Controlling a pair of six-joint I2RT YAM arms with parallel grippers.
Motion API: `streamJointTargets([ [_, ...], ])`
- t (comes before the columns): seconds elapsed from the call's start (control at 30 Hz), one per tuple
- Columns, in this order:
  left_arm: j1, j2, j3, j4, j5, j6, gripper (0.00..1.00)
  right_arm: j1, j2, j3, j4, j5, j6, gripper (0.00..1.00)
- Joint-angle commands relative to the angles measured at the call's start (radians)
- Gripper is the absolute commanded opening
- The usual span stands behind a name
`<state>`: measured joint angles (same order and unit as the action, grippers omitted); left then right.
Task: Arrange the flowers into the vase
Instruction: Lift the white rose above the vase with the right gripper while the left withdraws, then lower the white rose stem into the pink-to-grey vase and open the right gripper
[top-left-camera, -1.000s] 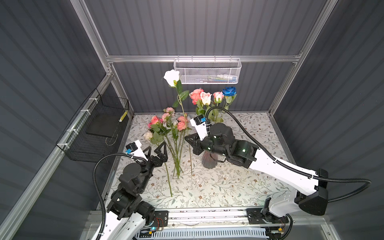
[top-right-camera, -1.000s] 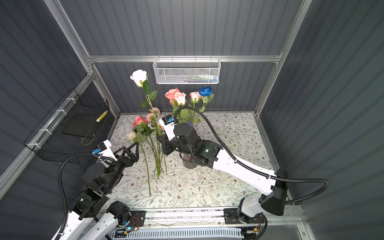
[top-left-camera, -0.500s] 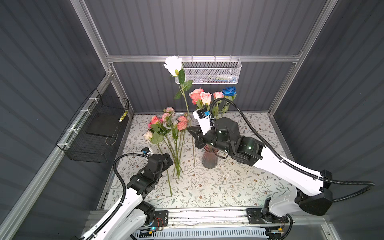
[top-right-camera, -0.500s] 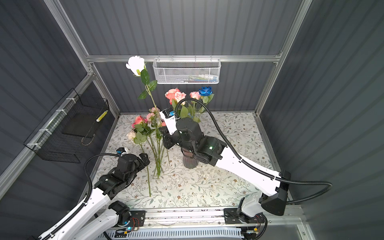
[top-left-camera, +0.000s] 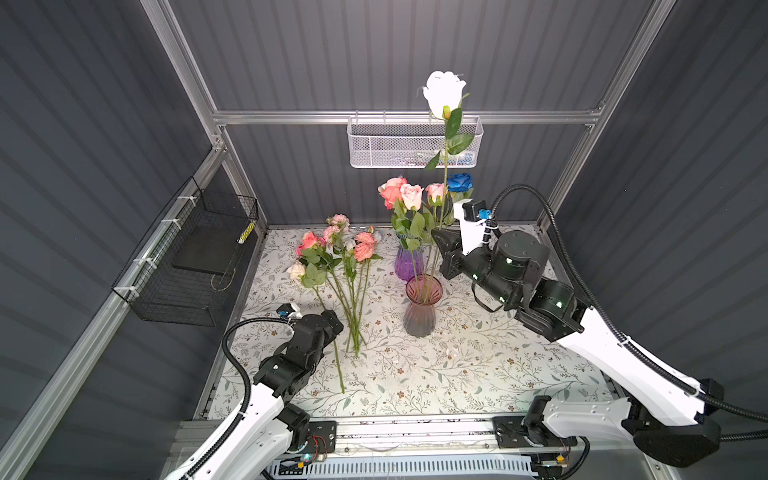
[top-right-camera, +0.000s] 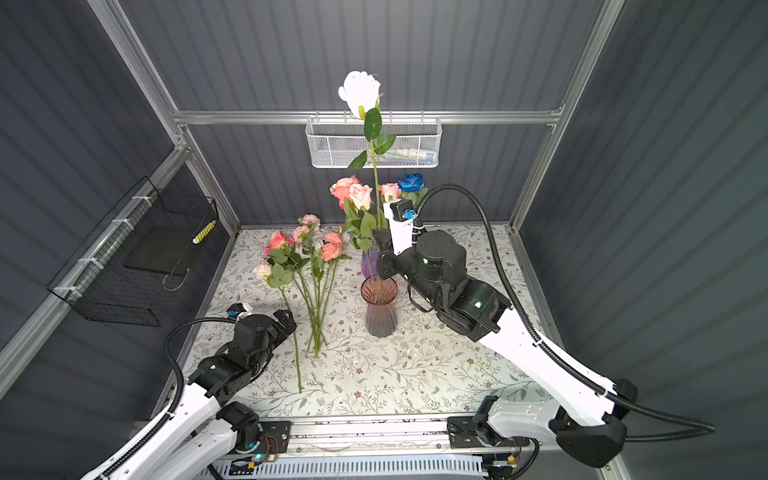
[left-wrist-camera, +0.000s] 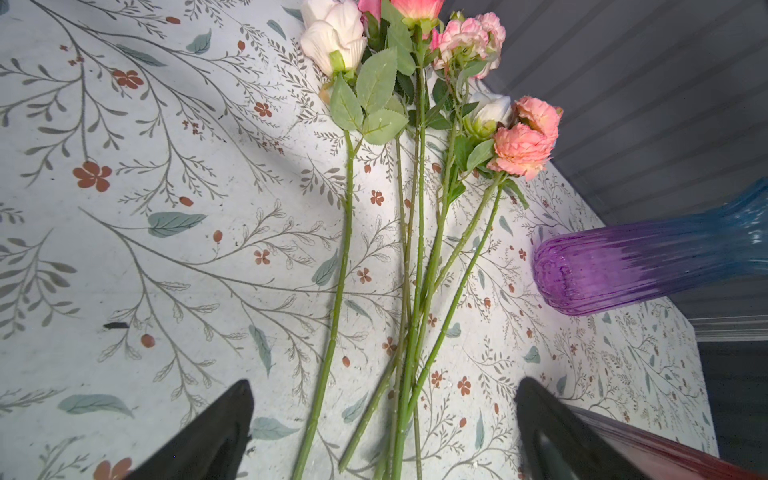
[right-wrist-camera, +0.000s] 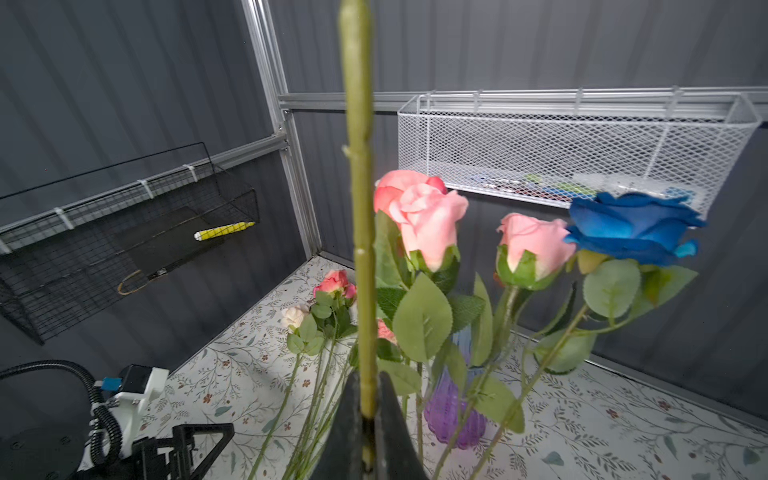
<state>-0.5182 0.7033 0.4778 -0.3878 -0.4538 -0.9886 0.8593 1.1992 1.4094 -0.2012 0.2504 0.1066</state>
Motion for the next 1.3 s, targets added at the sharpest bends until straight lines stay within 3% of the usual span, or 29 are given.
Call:
streamJointTargets([
  [0.0, -0.005, 0.020, 0.036, 0.002, -0.011, -0.016, 0.99, -0.043, 0.001, -0.024, 0.039, -0.028, 0.010, 0.03],
  [0.3, -0.005, 0.075, 0.036, 0.061, 0.035, -0.023, 1.00, -0.071, 0.038, -0.029, 0.094, -0.006, -0.006, 0.04],
  [0.7, -0.005, 0.092, 0.018, 0.075, 0.037, -0.025, 0.99, -0.075, 0.048, -0.246, 0.188, -0.023, 0.086, 0.07],
  [0.97, -0.005, 0.151, 0.035, 0.103, 0.059, -0.020, 0.99, -0.072, 0.011, -0.333, 0.167, -0.030, 0.151, 0.26],
  [1.27, -0.005, 0.248, 0.091, 0.130, 0.079, 0.012, 0.99, -0.064, -0.073, -0.383, 0.118, -0.043, 0.180, 0.30],
])
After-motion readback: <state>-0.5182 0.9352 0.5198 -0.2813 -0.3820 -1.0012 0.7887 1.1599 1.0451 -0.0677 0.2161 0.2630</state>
